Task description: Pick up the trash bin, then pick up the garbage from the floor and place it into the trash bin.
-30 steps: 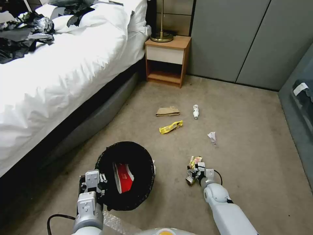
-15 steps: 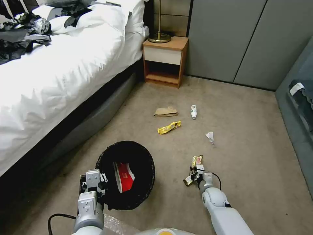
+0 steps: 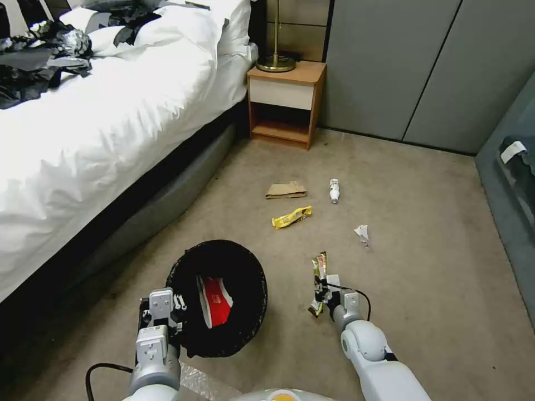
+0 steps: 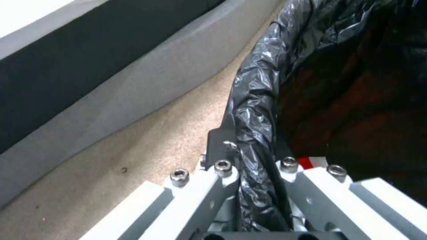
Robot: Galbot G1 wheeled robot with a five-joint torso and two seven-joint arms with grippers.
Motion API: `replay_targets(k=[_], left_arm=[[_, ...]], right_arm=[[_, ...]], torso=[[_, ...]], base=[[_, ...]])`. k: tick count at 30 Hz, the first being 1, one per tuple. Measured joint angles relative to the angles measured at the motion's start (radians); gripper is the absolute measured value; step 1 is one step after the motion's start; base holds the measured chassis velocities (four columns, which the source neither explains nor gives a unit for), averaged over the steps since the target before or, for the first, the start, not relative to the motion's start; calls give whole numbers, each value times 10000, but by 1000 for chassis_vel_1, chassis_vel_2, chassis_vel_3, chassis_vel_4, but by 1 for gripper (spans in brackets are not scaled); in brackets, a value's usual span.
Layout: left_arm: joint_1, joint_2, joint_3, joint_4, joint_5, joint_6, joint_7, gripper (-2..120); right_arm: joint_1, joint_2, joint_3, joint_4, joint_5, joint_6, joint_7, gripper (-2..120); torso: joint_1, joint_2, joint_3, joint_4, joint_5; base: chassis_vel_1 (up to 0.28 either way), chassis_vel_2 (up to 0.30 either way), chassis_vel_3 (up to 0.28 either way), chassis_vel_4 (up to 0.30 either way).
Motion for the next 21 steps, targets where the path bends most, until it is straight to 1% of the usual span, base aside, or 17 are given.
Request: replay_targets(k=[3, 4, 6, 7, 9, 10, 11, 12, 14, 15, 16, 17, 18, 20, 21], left_arm=[[10, 2, 0, 1, 0, 1, 0, 1], [10, 2, 0, 1, 0, 1, 0, 1], [20, 2, 0, 2, 3, 1, 0, 1], [20, 2, 0, 2, 3, 1, 0, 1], [30, 2, -1, 4, 19, 1, -2, 1], [29, 1, 0, 9, 37, 3, -2, 1], [29, 1, 0, 9, 37, 3, -2, 1], [31, -8, 39, 28, 89, 9, -6, 1], [34, -28, 125, 79, 173, 12, -5, 1], [34, -28, 125, 79, 173, 12, -5, 1], [23, -30, 165, 129, 243, 15, -5, 1], [13, -30, 189, 143, 273, 23, -5, 1], [13, -30, 189, 143, 273, 23, -5, 1], [-6, -30, 226, 151, 311, 48, -2, 1], [-6, -31, 231, 151, 323, 52, -2, 1]], right_arm=[[-189, -35, -125, 552, 59, 299, -176, 0], [-189, -35, -125, 552, 59, 299, -176, 0], [-347, -58, -205, 1086, 173, 692, -482, 0], [-347, -58, -205, 1086, 173, 692, -482, 0], [-597, -95, -283, 2204, 695, 1754, -1468, 0], [-682, -124, -310, 2622, 898, 2052, -1781, 0], [-682, -124, -310, 2622, 898, 2052, -1781, 0], [-829, -186, -386, 3293, 1193, 2484, -2285, 0], [-1027, -294, -560, 4068, 1442, 3067, -3320, 0], [-1027, -294, -560, 4068, 1442, 3067, -3320, 0], [-1152, -398, -765, 4506, 1597, 3271, -4045, 0], [-1220, -461, -929, 4762, 1643, 3331, -4429, 0], [-1220, -461, -929, 4762, 1643, 3331, -4429, 0], [-1323, -575, -1370, 5280, 1564, 3362, -5001, 0], [-1341, -599, -1510, 5382, 1501, 3362, -5065, 0]], torso=[[-1, 0, 0, 0, 2], [-1, 0, 0, 0, 2], [0, 0, 0, 1, 0], [0, 0, 0, 1, 0], [0, 0, -1, 2, 0], [-1, 0, -1, 2, 0], [-1, 0, -1, 2, 0], [-1, 0, -1, 1, 0], [0, 0, -1, 1, 0], [0, 0, -1, 1, 0], [-1, 0, -1, 0, 0], [0, 1, -1, 1, 0], [0, 1, -1, 1, 0], [-1, 1, -1, 0, 0], [-1, 0, -1, 1, 0]], base=[[0, 0, 0, 0], [0, 0, 0, 0], [0, 0, 0, 0], [0, 0, 0, 0], [0, 0, 0, 0], [0, 0, 0, 0], [0, 0, 0, 0], [0, 0, 0, 0], [0, 0, 0, 0], [0, 0, 0, 0], [0, 0, 0, 0], [0, 0, 0, 0], [0, 0, 0, 0], [0, 0, 0, 0], [0, 0, 0, 0]])
